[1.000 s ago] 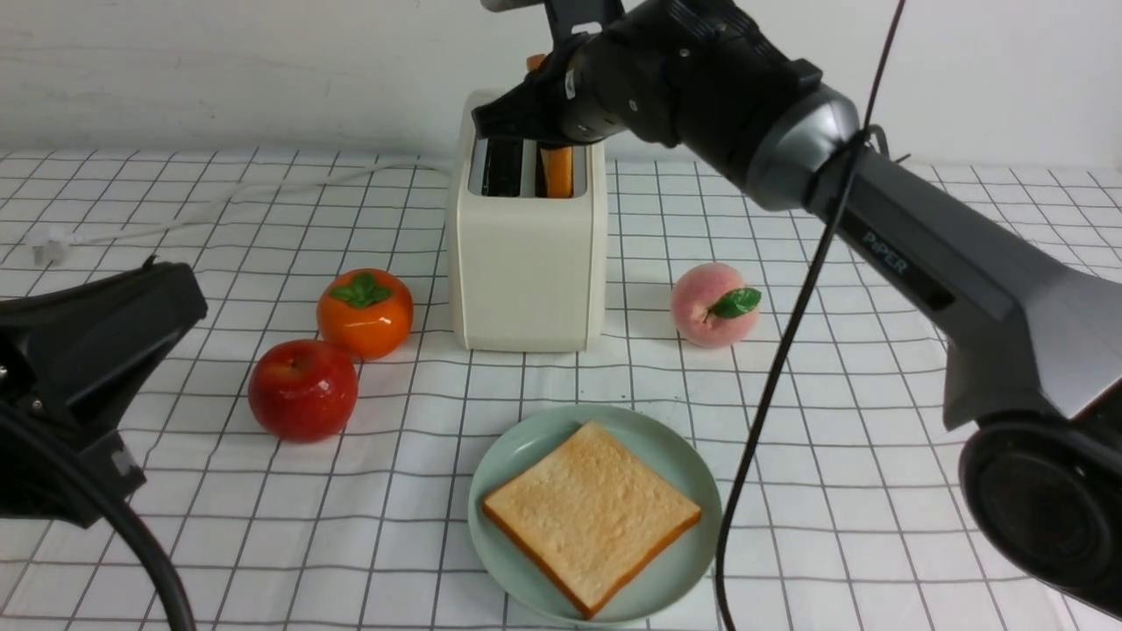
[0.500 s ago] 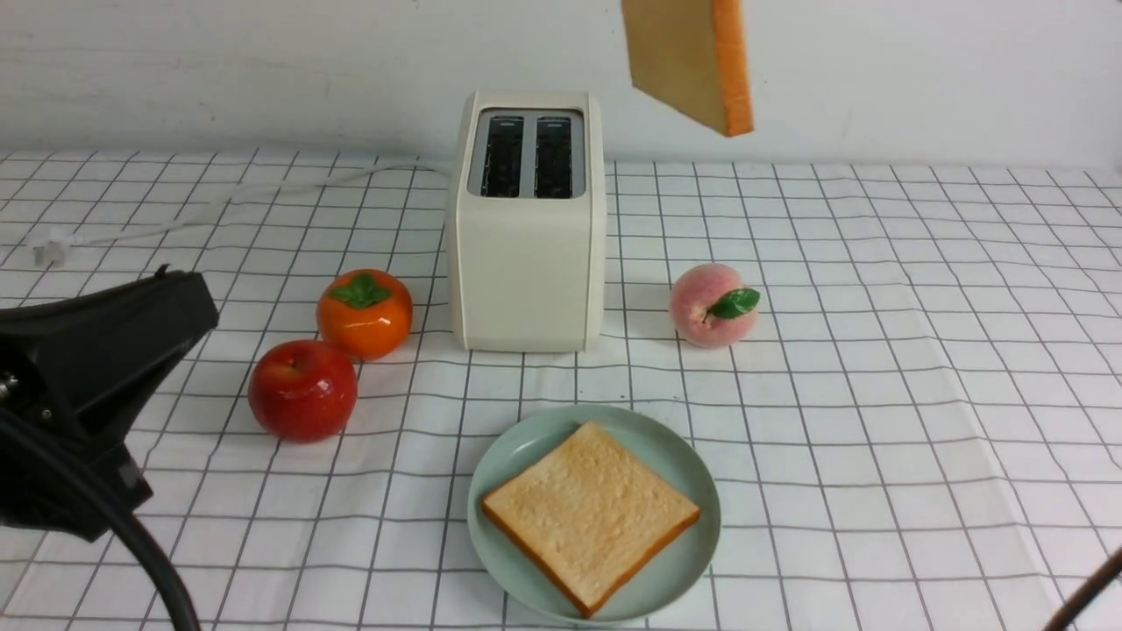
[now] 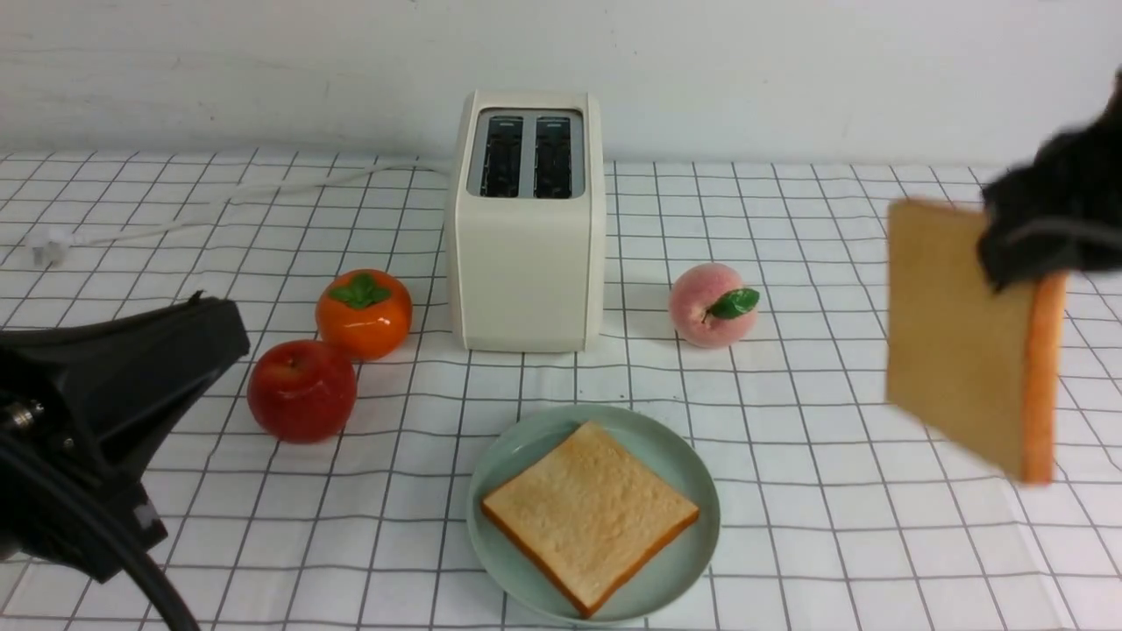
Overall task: Take toasted bread from bread machine on white checkered table place on plate.
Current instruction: 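Place the held slice of bread on top of the slice on the plate with the right gripper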
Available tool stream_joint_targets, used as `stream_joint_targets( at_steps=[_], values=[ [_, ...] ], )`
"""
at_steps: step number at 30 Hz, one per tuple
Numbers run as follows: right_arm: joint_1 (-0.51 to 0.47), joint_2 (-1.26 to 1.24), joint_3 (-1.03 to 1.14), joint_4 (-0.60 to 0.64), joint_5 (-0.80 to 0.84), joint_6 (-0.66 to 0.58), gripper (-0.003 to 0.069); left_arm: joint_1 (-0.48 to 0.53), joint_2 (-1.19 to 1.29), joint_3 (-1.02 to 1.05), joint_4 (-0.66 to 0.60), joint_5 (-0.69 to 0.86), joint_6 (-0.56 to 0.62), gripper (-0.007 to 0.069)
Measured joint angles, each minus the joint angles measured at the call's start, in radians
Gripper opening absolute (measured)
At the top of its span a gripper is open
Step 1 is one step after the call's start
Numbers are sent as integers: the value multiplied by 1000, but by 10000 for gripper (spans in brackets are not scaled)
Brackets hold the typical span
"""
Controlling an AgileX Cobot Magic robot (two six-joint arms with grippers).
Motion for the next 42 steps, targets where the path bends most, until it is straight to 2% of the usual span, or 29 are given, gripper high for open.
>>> stream_joint_targets(
  at_steps=[1,2,3,4,5,7,12,14,15,16,22,31,33,39,40,41,42],
  values=[
    [0,0,31,16,-26,-8,119,0,0,0,0,0,0,-13],
    [0,13,129,142,-120,-69,119,0,0,0,1,0,0,-13],
    [0,20,154,181,-145,-95,119,0,0,0,2,0,0,-13],
    [0,68,241,385,-248,-244,119,0,0,0,3,0,0,-13],
    [0,73,249,385,-259,-264,119,0,0,0,3,0,0,-13],
    [0,141,309,643,-364,-524,119,0,0,0,3,0,0,-13],
    [0,292,328,1171,-406,-1016,119,0,0,0,4,0,0,-13],
    [0,349,328,1305,-404,-1130,119,0,0,0,4,0,0,-13],
    [0,349,328,1315,-404,-1139,119,0,0,0,4,0,0,-13],
    [0,394,328,1375,-405,-1194,119,0,0,0,4,0,0,-13],
    [0,485,328,1424,-436,-1281,119,0,0,0,5,0,0,-13],
    [-1,520,328,1437,-465,-1300,120,0,0,0,6,0,0,-13],
    [-1,520,328,1436,-467,-1300,144,0,0,0,6,0,0,-13],
    [-16,517,328,1358,-486,-1300,398,0,0,0,6,0,0,-13],
    [-18,516,328,1351,-487,-1300,417,0,0,0,6,0,0,-13],
    [-40,498,329,1309,-487,-1287,494,0,0,0,6,0,0,-13],
    [-56,482,329,1289,-487,-1273,520,0,0,0,6,0,0,-13]
  ],
)
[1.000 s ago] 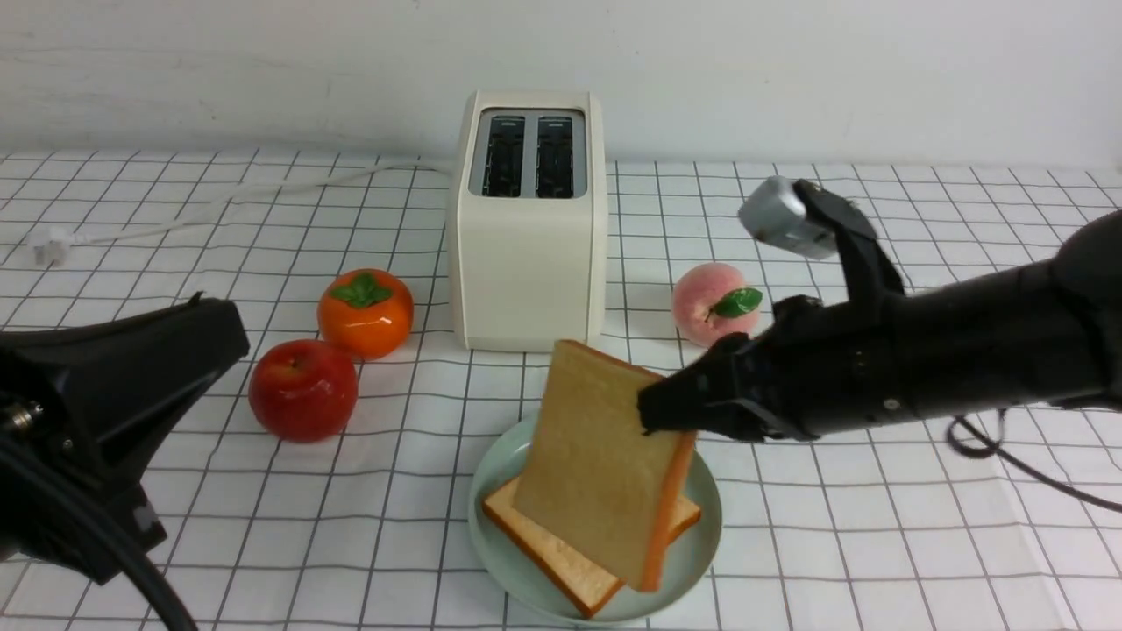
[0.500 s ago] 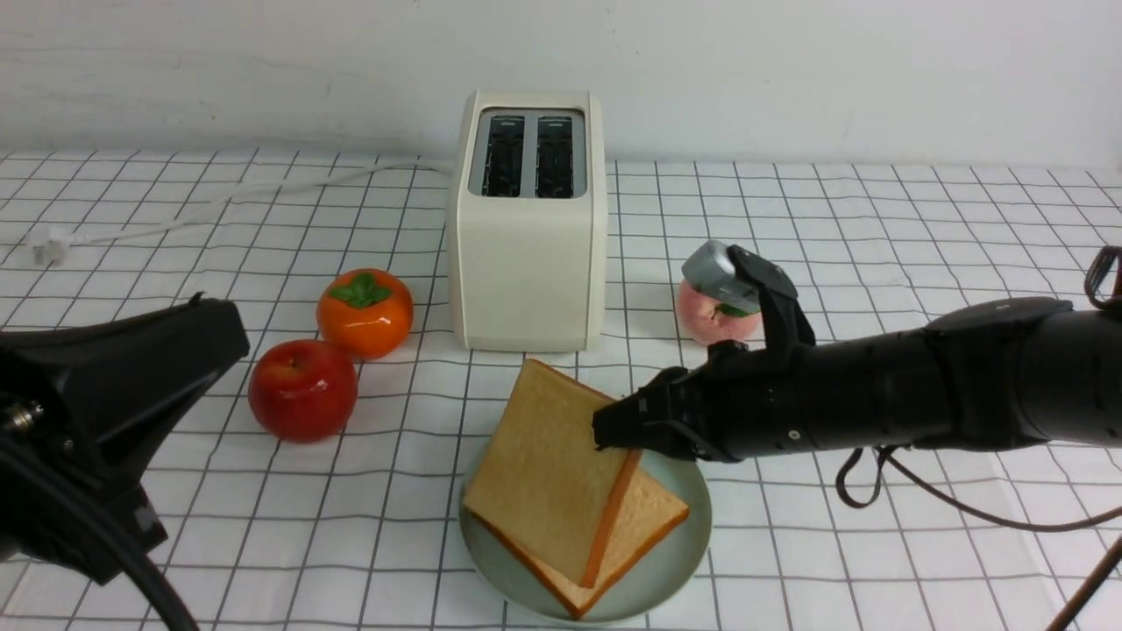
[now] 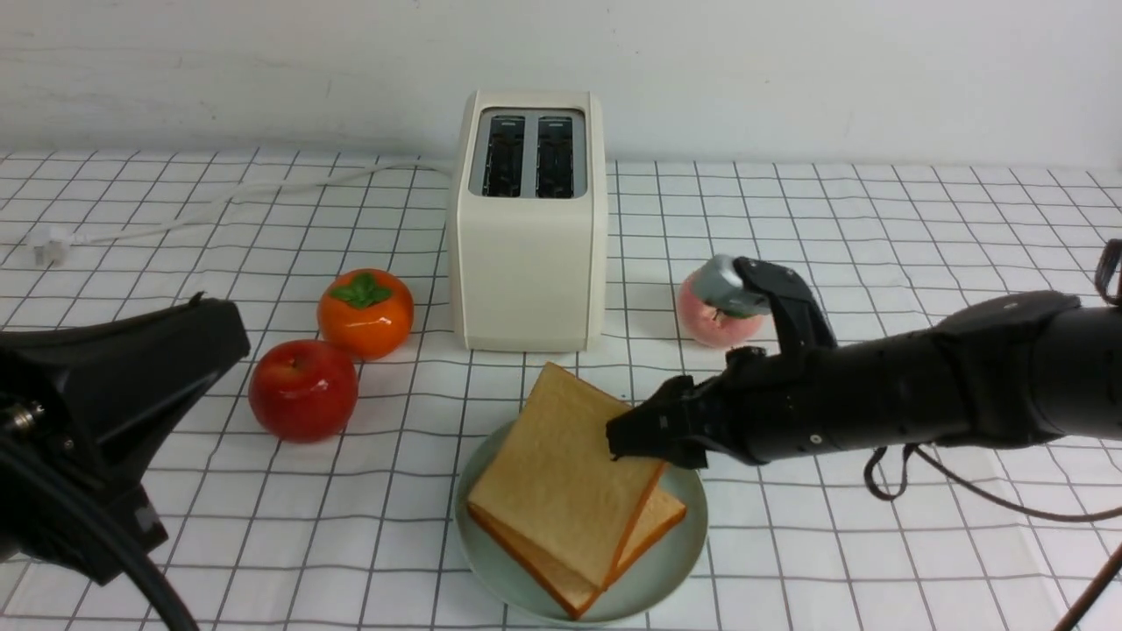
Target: Take toasted bread from bread machine on white checkered table place on plate.
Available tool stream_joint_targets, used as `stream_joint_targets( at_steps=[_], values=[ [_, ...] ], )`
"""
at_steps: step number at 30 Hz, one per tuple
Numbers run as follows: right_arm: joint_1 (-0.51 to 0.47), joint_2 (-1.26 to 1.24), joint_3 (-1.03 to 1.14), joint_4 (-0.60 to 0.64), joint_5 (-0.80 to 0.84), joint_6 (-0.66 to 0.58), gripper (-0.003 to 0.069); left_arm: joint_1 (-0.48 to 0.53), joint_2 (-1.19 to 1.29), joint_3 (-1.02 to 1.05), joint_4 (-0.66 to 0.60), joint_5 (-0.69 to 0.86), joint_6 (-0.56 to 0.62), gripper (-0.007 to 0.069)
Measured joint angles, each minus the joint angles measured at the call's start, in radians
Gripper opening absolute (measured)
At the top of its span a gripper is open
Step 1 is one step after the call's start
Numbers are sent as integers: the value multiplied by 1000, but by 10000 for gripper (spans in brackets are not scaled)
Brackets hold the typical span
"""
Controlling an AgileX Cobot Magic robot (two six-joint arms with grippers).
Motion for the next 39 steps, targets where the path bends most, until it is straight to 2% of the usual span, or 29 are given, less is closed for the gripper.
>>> stream_joint_targets(
  at_steps=[1,2,4,5,6,7,8,9,10,11,15,16,17,20,23,32,39],
  values=[
    [0,0,0,-6,0,4,526,0,0,0,0,0,0,-13],
    [-25,-34,-1,-54,2,45,559,0,0,0,0,1,0,-13],
    [-66,-87,-15,-185,18,147,577,0,0,0,0,1,0,-13],
    [-69,-92,-15,-198,18,158,577,0,0,0,0,1,0,-13],
    [-89,-135,-32,-314,49,275,574,0,0,0,0,1,0,-13],
    [-91,-140,-34,-330,54,275,574,0,0,0,0,1,0,-13],
    [-103,-194,-59,-477,105,430,553,0,0,0,0,1,0,-13],
    [-105,-201,-62,-493,112,447,553,0,0,0,0,1,0,-13],
    [-109,-262,-89,-630,173,589,517,0,0,0,0,1,0,-13],
    [-110,-301,-109,-715,218,681,487,0,0,0,0,2,0,-13],
    [-114,-454,-179,-1002,398,991,325,0,-8,0,0,8,0,-13],
    [-114,-463,-181,-1015,398,991,325,0,-11,0,0,8,0,-13],
    [-114,-529,-188,-1099,459,1073,241,0,-21,0,0,8,0,-13],
    [-115,-681,-184,-1243,556,1151,80,0,-73,2,0,8,-4,-13],
    [-115,-805,-151,-1307,615,1199,-10,0,-145,30,0,8,-4,-13],
    [-115,-1171,92,-1328,650,1293,-15,0,-410,241,-3,-37,-4,-13],
    [-115,-1309,319,-1325,368,1359,-10,0,-460,330,-3,-46,-4,-13]
  ],
)
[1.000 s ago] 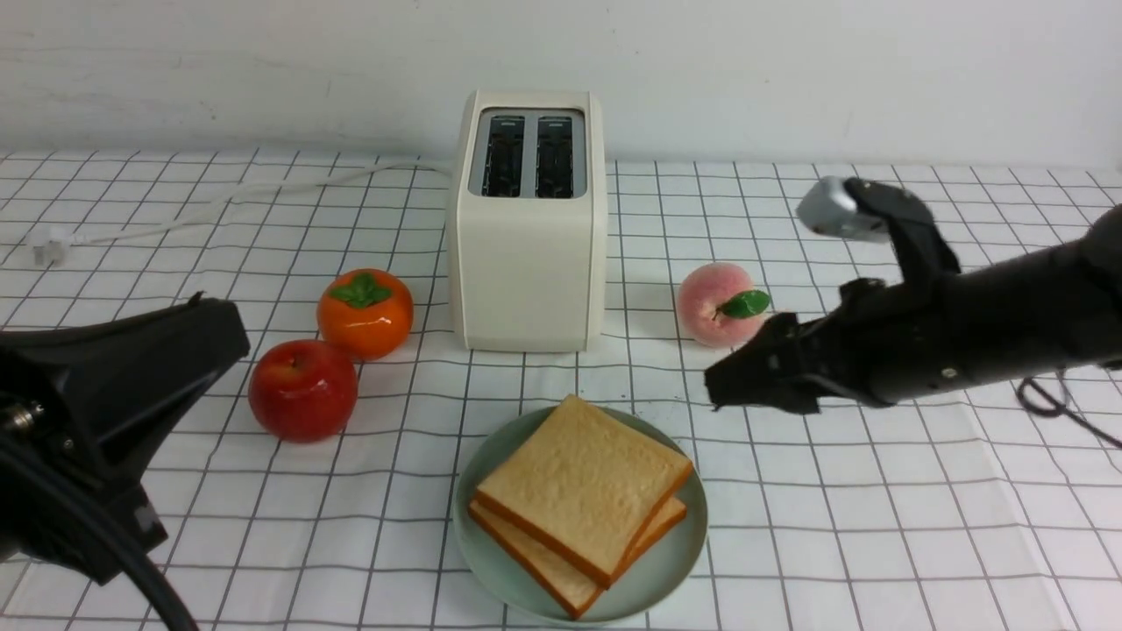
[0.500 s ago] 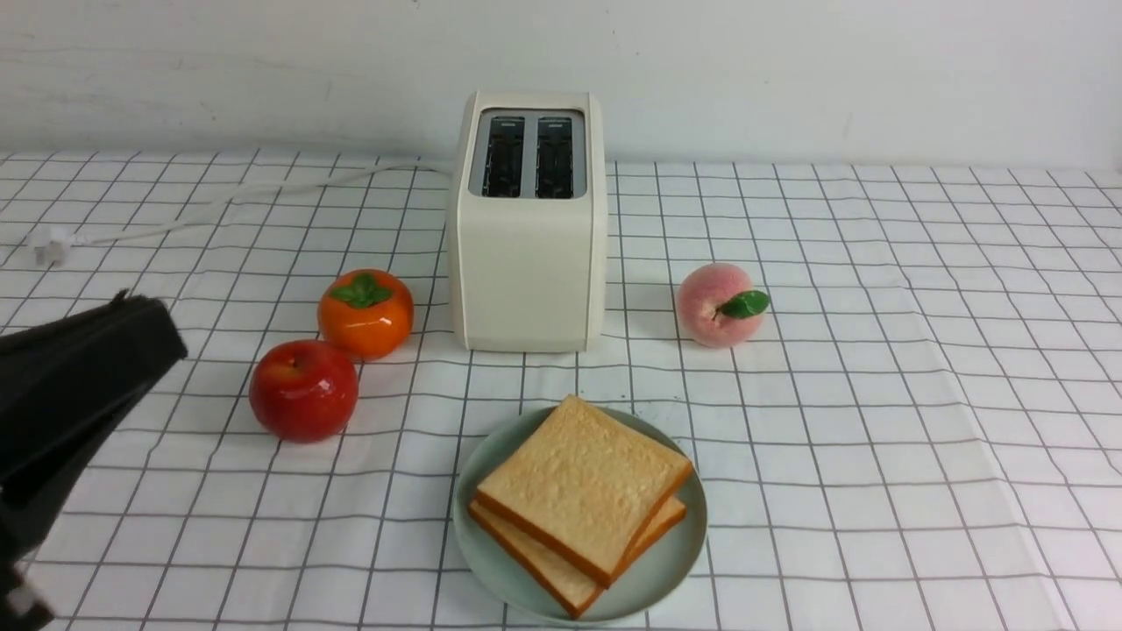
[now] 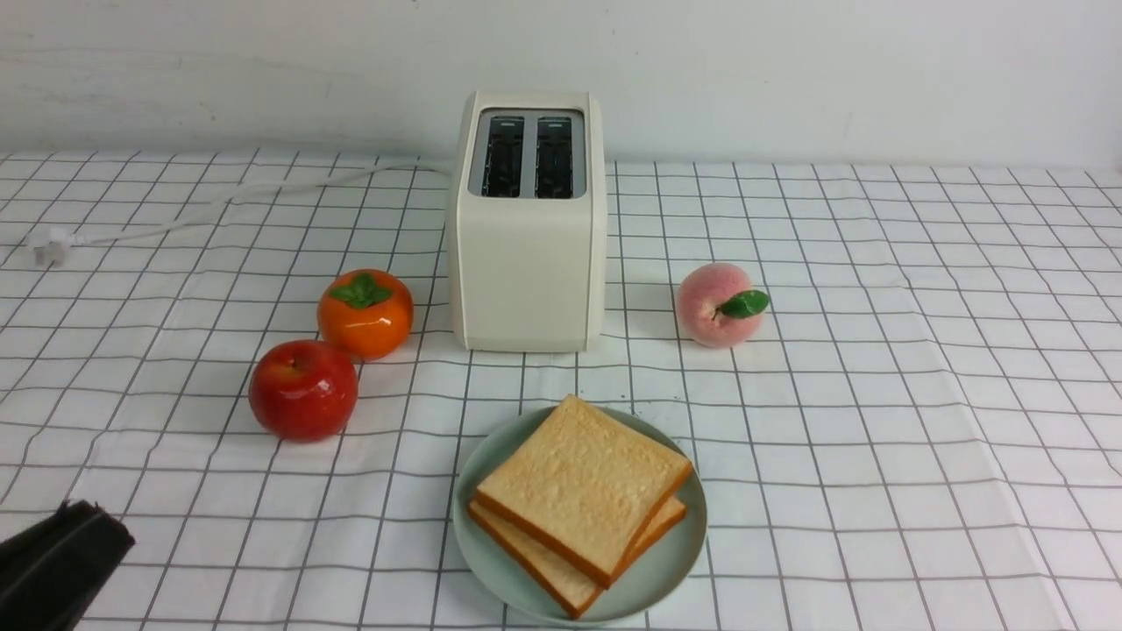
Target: Take toasted bread from bread machine on white checkered table place on plate.
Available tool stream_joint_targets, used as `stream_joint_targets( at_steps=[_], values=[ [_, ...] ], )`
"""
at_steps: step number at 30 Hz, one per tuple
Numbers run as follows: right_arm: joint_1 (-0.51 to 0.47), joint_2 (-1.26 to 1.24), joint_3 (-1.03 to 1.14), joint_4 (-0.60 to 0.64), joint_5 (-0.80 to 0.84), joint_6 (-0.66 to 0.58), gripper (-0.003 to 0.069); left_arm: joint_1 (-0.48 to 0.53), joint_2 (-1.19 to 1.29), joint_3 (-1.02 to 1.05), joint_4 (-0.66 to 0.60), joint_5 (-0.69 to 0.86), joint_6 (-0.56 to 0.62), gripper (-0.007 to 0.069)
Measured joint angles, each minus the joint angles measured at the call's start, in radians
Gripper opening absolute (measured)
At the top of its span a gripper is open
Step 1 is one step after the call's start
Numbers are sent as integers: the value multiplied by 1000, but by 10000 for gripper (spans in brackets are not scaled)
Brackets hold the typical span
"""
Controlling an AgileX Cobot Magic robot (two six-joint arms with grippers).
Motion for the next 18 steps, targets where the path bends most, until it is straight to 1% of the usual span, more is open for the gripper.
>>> stream_joint_targets(
  at_steps=[3,15,17,18],
  values=[
    [0,-2,51,1,-53,11,-8,0,0,17,0,0,0,-13],
    [0,-2,112,-5,-58,17,1,0,0,19,-1,0,0,-11],
    [-24,-29,121,-22,-85,16,0,0,0,19,-1,0,0,-9],
    [-47,-52,136,-21,-125,-3,0,0,0,19,-1,0,0,-8]
  ],
)
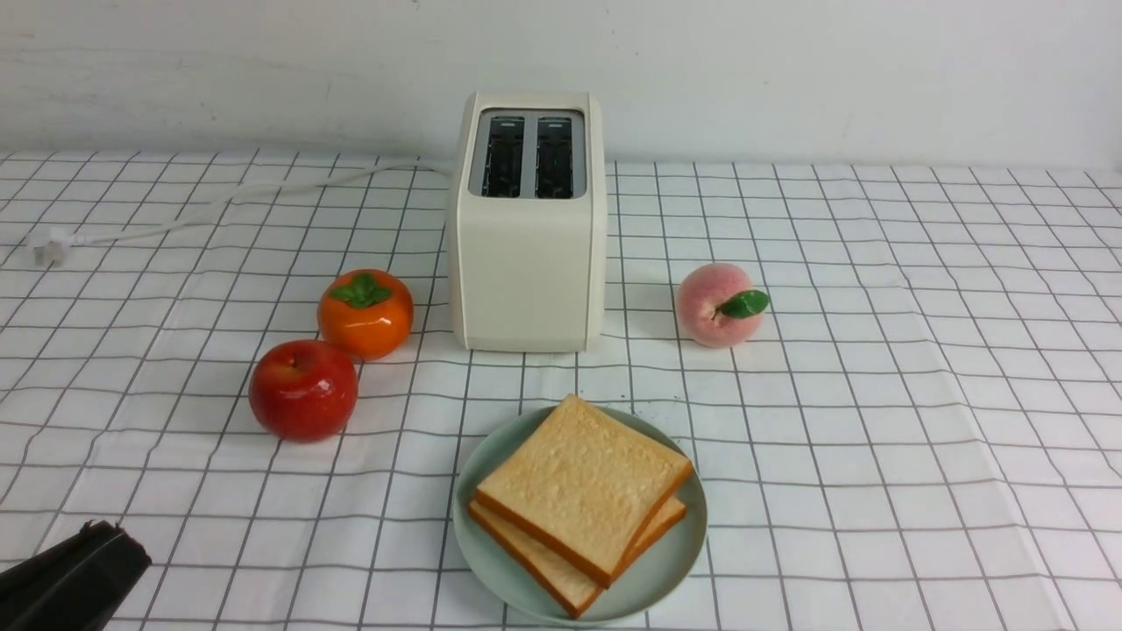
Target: Take toasted bread from bread machine on white checkered table place on plate.
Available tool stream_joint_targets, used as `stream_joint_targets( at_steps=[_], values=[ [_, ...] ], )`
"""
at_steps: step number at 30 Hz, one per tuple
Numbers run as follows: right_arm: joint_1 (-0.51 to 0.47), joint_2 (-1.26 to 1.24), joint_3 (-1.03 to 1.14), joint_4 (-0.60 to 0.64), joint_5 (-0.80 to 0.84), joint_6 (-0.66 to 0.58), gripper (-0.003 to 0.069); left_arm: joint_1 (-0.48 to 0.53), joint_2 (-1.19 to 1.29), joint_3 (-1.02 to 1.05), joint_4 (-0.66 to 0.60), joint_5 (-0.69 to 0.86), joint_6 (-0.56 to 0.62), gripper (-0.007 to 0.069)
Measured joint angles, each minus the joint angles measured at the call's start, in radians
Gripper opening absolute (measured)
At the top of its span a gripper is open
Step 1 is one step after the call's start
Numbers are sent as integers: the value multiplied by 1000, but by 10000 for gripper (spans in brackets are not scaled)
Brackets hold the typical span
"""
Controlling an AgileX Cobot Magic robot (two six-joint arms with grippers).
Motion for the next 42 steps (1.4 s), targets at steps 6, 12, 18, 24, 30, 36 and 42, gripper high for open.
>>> stream_joint_targets(
  at_steps=[6,12,18,24,30,36,42],
  values=[
    [-125,-210,229,41,-257,-258,0,0,0,0,0,0,0,-3],
    [-171,-379,532,87,-419,-316,3,0,0,0,-3,0,0,1],
    [-173,-385,543,90,-424,-298,6,0,0,0,-3,-1,0,5],
    [-173,-385,543,105,-423,-295,11,0,0,0,-3,-1,0,10],
    [-173,-385,543,109,-423,-295,15,0,0,0,-3,-1,0,19],
    [-173,-385,543,112,-423,-294,22,0,0,0,-3,-1,0,22],
    [-173,-385,543,112,-423,-294,27,0,0,0,-3,-1,0,22]
  ],
)
